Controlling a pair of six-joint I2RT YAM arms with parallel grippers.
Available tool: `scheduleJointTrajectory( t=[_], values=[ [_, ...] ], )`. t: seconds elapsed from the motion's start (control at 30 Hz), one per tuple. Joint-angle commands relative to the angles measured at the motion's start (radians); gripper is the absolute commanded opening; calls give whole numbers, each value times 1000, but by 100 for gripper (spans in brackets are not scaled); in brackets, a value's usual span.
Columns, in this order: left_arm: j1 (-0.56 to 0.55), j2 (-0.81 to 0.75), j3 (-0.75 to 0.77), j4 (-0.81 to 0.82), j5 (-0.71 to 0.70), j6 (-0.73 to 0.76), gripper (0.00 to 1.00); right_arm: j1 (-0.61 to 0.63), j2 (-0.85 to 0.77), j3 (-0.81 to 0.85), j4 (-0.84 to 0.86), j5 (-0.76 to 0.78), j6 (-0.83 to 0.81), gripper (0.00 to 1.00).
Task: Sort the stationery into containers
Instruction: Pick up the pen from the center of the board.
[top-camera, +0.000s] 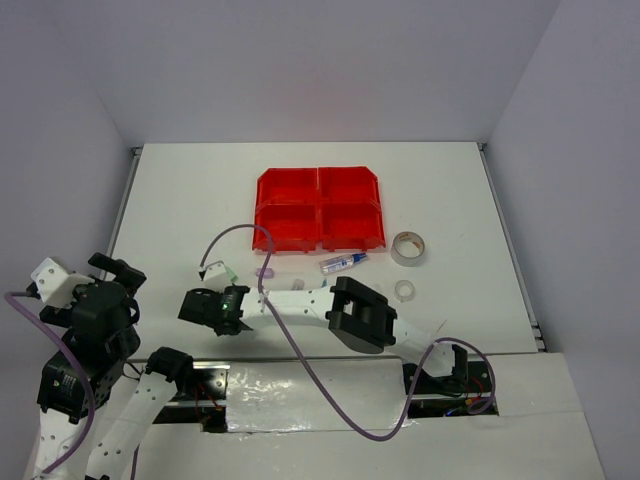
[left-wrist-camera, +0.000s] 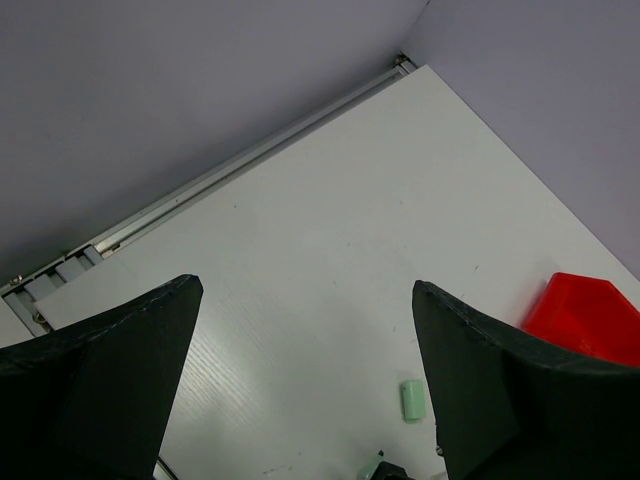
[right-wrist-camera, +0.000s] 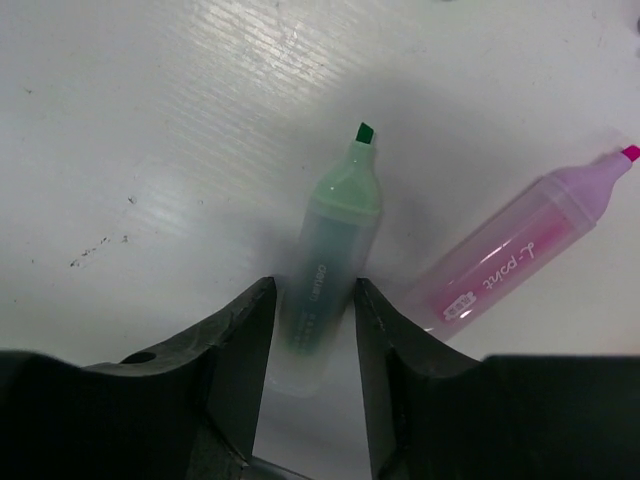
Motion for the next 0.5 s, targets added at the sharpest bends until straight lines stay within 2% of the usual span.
scheduleJointTrajectory(
  t=[0.0,0.17,0.2,0.23,0.3,0.33,0.47],
  values=[
    [-6,-12,-4,44,3,24,99,-11,85,39,-43,-32,-4,43],
    [-7,-15,-8,62,20,44,96,-1,92,14,-68,-40,8,26],
    [-7,-15,-8,64,21,47,95,0,87,4,-66,-44,10,19],
    [-7,-13,-7,64,21,47,95,2,78,-24,-57,-47,13,3],
    [-7,-13,-8,58,18,42,96,5,20,-84,2,-63,2,0],
    [-7,-13,-8,58,15,39,98,8,-10,-164,85,-67,4,0],
    [-12,-13,-7,65,20,45,99,5,-271,-383,358,-99,-74,0]
  ],
)
